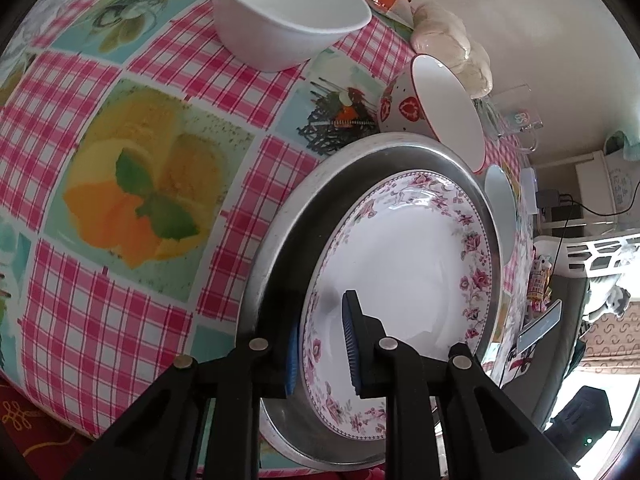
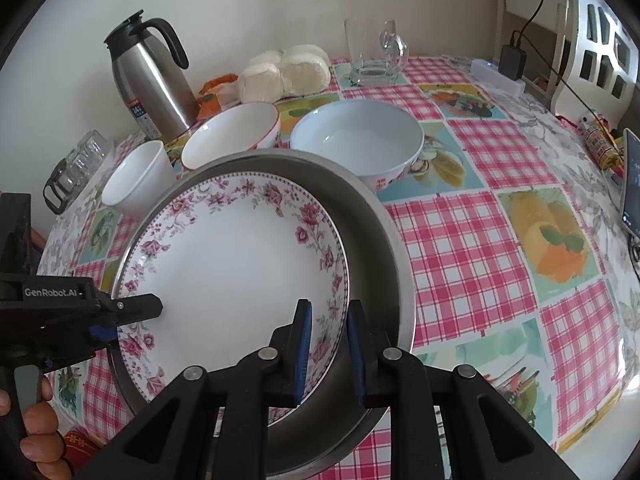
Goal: Organize plates and bowls
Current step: 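Lower the floral-rim plate into the basin and open the right tool, then move the right tool to the red-rimmed white bowl rim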
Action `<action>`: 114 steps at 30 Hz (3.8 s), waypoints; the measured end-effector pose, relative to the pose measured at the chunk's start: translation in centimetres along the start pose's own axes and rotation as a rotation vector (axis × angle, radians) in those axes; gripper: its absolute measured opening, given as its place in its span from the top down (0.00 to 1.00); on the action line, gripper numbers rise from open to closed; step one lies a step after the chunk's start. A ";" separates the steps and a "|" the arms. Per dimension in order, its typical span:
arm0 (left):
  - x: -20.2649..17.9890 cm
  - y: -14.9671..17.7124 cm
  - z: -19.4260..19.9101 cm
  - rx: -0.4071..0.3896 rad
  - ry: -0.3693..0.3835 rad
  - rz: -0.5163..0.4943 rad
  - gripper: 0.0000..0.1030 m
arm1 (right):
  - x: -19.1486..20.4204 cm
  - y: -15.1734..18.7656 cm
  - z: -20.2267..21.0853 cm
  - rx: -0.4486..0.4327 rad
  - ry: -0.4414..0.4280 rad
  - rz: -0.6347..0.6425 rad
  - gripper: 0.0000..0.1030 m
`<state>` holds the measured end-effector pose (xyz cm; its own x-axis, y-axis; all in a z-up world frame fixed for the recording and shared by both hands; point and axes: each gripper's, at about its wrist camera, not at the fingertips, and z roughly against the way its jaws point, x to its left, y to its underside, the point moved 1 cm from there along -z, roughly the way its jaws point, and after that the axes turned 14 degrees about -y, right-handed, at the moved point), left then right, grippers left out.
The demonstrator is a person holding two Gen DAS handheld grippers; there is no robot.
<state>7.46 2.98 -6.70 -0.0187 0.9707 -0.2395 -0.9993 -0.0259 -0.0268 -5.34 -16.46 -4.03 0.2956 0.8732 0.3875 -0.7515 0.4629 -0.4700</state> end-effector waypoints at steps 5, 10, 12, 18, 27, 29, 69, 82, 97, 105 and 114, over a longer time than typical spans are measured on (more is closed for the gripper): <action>0.7 0.6 0.0 0.017 0.003 0.011 0.80 | -0.3 0.1 -0.4 0.028 0.001 -0.007 0.80; 0.7 1.1 -0.2 0.030 0.002 0.025 0.80 | -0.6 0.2 -0.5 0.045 -0.001 -0.024 0.80; 0.7 1.2 -0.2 0.033 0.000 0.031 0.80 | -0.6 0.3 -0.5 0.048 -0.005 -0.026 0.80; 0.3 1.6 -0.1 0.037 -0.035 0.017 0.79 | -0.7 0.2 -0.1 0.038 -0.009 -0.022 0.80; -2.0 2.4 2.3 -0.056 -0.116 -0.040 0.67 | 0.2 -0.5 2.3 -0.071 0.007 0.040 0.79; -2.4 2.5 2.8 -0.084 -0.141 -0.055 0.67 | 0.2 -0.7 2.7 -0.094 0.015 0.046 0.79; -5.1 3.0 5.0 -0.399 -0.410 -0.263 0.09 | -1.1 -1.5 4.8 -0.233 0.062 0.031 0.00; -6.7 1.9 7.4 -0.546 -0.311 -0.248 0.09 | 0.0 -3.6 7.7 -0.327 0.075 0.036 0.00; -8.3 -2.5 8.9 -0.571 -0.060 -0.181 0.09 | 3.2 -11.0 8.3 -0.398 0.102 0.030 0.00; -8.0 -5.9 7.6 -0.551 -0.047 -0.160 0.09 | 3.6 -14.3 6.3 -0.389 0.075 -0.034 0.00; -8.4 -9.0 6.8 -0.558 -0.068 -0.134 0.09 | 2.6 -16.6 3.4 -0.295 0.132 -0.067 0.00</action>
<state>16.44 -3.30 2.19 0.0867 0.9869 -0.1362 -0.8252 -0.0054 -0.5647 5.84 -22.39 7.49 0.4265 0.8428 0.3283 -0.5302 0.5271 -0.6642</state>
